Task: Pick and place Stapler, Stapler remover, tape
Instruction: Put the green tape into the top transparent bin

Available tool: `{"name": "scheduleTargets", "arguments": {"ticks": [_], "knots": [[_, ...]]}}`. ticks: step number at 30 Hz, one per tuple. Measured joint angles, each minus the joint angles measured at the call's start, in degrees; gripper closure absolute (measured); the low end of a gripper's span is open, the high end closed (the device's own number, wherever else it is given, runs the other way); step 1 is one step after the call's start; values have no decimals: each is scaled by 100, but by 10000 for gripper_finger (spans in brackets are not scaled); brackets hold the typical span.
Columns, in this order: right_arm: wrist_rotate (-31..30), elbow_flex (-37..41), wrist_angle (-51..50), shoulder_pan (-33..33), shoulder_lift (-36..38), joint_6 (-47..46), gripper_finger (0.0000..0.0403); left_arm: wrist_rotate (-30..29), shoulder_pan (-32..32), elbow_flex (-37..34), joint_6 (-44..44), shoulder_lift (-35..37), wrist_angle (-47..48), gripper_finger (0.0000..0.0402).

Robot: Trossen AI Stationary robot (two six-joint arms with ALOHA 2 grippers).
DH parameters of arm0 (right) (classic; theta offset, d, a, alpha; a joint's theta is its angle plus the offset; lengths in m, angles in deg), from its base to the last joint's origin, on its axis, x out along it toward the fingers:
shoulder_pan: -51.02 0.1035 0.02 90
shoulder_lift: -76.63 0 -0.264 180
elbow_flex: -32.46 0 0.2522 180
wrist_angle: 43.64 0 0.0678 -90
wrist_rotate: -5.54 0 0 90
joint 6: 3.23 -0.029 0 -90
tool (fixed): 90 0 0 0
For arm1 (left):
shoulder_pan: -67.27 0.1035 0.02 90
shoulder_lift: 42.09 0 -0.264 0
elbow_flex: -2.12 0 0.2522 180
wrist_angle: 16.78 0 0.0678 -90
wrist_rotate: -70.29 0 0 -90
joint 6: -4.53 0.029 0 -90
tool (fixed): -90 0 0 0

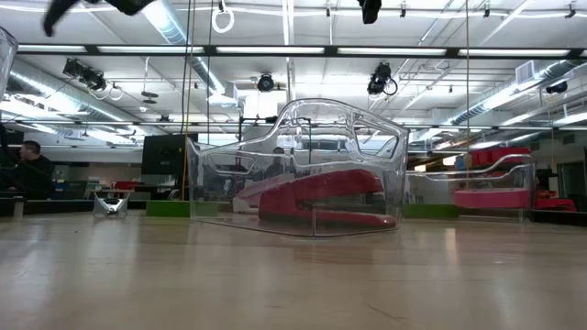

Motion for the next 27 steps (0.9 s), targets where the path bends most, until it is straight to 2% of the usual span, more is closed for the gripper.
{"name": "scheduleTargets", "arguments": {"ticks": [9, 18, 24, 27], "knots": [[0, 0, -5, 0, 0, 1, 222, -98, 791, 0, -38, -2, -386, 188], [1, 0, -44, 0, 0, 1, 222, -996, 1709, -152, 110, 504, -331, 205], [2, 0, -95, 0, 0, 0, 222, -1706, 2638, -157, 22, 932, -351, 207], [2, 0, -141, 0, 0, 0, 222, -1801, 3149, -157, -44, 1055, -371, 207]]}}
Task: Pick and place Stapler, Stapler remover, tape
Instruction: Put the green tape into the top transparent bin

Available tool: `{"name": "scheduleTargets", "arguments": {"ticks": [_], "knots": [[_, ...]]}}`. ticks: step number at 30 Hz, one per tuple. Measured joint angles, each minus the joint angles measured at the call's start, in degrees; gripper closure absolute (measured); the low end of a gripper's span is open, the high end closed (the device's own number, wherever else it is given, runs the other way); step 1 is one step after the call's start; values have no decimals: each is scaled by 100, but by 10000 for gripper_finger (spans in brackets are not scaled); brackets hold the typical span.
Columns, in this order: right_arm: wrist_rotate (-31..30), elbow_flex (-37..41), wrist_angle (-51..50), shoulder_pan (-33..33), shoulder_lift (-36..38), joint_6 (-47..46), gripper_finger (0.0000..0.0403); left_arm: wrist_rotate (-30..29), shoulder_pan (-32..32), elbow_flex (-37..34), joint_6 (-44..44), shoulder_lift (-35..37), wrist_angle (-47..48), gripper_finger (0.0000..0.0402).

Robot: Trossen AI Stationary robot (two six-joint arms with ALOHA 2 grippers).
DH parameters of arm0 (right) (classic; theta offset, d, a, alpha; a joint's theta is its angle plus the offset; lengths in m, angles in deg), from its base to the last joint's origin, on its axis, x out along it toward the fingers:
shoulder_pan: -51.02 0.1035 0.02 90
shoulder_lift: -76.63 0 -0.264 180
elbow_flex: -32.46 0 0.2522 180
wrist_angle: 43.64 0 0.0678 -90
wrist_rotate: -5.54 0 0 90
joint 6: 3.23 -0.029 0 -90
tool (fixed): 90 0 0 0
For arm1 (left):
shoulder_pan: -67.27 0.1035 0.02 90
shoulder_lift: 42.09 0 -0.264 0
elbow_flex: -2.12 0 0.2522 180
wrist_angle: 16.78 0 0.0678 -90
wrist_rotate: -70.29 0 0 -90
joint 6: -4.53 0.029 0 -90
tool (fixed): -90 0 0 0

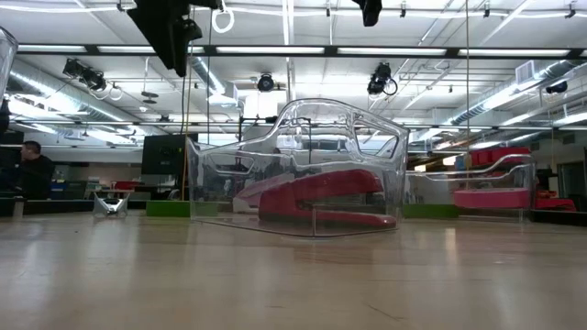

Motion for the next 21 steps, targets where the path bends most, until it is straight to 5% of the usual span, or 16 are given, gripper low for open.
{"name": "scheduleTargets", "arguments": {"ticks": [11, 21], "knots": [[-1, 0, -34, 0, 0, 1, 222, 638, 1282, -2, 925, -31, -473, 207], [-2, 0, -74, 0, 0, -1, 222, 1269, 1735, -171, 869, -23, -995, 207]]}}
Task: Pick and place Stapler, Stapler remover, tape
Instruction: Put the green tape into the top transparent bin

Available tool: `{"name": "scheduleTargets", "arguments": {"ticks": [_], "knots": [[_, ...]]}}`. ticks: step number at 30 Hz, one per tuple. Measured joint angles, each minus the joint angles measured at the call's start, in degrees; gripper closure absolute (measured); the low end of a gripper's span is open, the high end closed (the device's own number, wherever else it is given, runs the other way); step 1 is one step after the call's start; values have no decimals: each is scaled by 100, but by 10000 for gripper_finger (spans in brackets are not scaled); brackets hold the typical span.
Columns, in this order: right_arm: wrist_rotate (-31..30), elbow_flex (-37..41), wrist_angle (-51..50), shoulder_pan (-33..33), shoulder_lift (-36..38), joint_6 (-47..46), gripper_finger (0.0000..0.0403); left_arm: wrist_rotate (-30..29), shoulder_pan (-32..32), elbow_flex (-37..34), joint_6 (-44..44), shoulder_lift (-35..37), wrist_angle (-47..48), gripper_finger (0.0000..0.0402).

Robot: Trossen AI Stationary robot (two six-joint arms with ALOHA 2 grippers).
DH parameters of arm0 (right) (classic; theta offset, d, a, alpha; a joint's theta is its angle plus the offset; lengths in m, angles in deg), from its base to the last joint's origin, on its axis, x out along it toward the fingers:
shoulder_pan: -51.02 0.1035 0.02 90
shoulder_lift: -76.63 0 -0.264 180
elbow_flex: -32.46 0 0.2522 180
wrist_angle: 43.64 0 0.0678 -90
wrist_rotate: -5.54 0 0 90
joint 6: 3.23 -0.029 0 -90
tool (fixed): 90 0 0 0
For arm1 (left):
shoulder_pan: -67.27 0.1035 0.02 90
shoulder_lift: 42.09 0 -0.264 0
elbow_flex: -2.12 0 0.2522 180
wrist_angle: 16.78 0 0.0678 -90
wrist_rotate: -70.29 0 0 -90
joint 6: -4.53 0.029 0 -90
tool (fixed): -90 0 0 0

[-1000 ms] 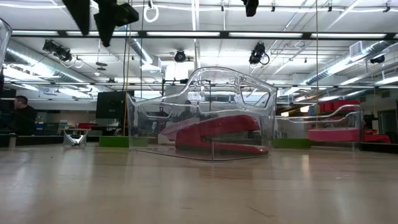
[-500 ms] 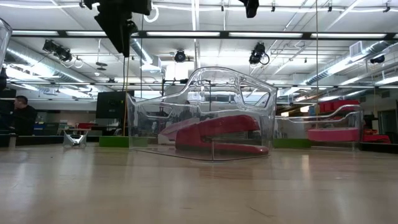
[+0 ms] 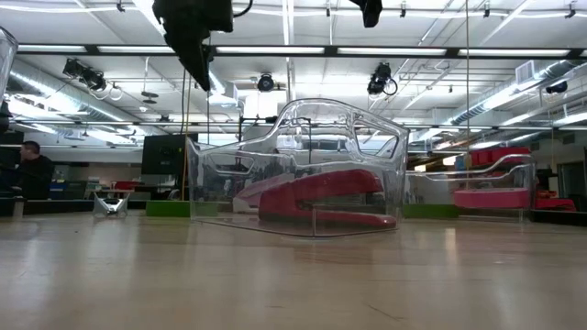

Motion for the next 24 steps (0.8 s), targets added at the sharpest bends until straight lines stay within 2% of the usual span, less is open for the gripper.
{"name": "scheduleTargets", "arguments": {"ticks": [13, 24], "knots": [[0, 0, -26, 0, 0, 0, 222, -69, -4, -1774, 383, -7, -1036, 207], [-59, 0, -266, -4, 0, 0, 222, -391, 24, -2823, 931, -7, -2047, 207]]}}
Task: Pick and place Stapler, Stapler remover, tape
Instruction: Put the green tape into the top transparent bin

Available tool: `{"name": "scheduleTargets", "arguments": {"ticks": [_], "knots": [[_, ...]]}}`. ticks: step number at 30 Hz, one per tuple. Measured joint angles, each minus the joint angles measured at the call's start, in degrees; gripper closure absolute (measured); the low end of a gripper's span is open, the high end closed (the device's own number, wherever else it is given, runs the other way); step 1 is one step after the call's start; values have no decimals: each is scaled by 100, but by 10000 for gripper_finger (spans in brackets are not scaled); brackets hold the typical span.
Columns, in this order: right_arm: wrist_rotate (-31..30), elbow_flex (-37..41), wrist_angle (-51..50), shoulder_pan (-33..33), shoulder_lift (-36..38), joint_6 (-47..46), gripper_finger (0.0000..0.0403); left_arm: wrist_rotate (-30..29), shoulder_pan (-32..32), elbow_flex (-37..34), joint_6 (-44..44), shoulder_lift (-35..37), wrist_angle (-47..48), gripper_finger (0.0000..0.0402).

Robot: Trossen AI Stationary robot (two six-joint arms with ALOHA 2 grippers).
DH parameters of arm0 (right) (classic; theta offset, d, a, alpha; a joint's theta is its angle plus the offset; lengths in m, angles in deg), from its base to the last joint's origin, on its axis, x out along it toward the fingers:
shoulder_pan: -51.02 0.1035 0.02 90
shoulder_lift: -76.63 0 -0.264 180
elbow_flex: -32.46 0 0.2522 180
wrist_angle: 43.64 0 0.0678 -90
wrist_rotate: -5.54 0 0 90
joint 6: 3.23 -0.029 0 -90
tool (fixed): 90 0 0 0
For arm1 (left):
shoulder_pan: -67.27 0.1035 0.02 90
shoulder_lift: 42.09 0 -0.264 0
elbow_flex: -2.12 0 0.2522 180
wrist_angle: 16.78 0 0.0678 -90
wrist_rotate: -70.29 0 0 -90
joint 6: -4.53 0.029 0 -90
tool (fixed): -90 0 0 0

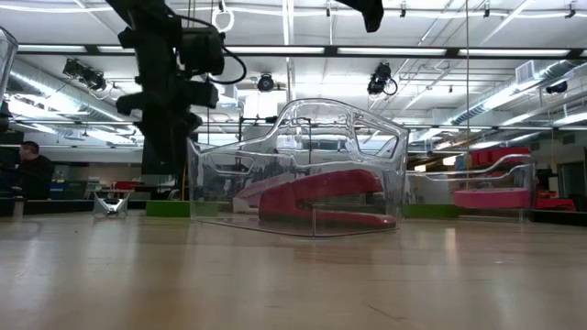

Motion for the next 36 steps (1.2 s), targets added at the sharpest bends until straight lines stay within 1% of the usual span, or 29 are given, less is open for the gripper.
{"name": "scheduleTargets", "arguments": {"ticks": [4, 6, 11, 14, 17, 24, 36], "knots": [[-209, 0, -167, 0, 0, -34, 222, -248, 0, -393, 64, 0, -362, 206], [-243, 0, -174, 0, 0, -35, 222, -328, 0, -546, 67, 0, -556, 200], [-243, 0, -171, -2, 0, -48, 222, -341, 0, -842, 228, 0, -948, 157], [-243, 0, -171, -2, 0, -48, 222, -341, 34, -878, 292, -2, -987, 130], [-245, 0, -171, -2, 0, -48, 222, -339, 139, -878, 252, -2, -1016, 117], [-245, 0, -176, -2, 0, -48, 222, -137, 411, -875, 219, -238, -1073, 123], [-244, 0, -345, -2, 0, -111, 222, -221, 406, -875, 360, -949, -1156, 126]]}}
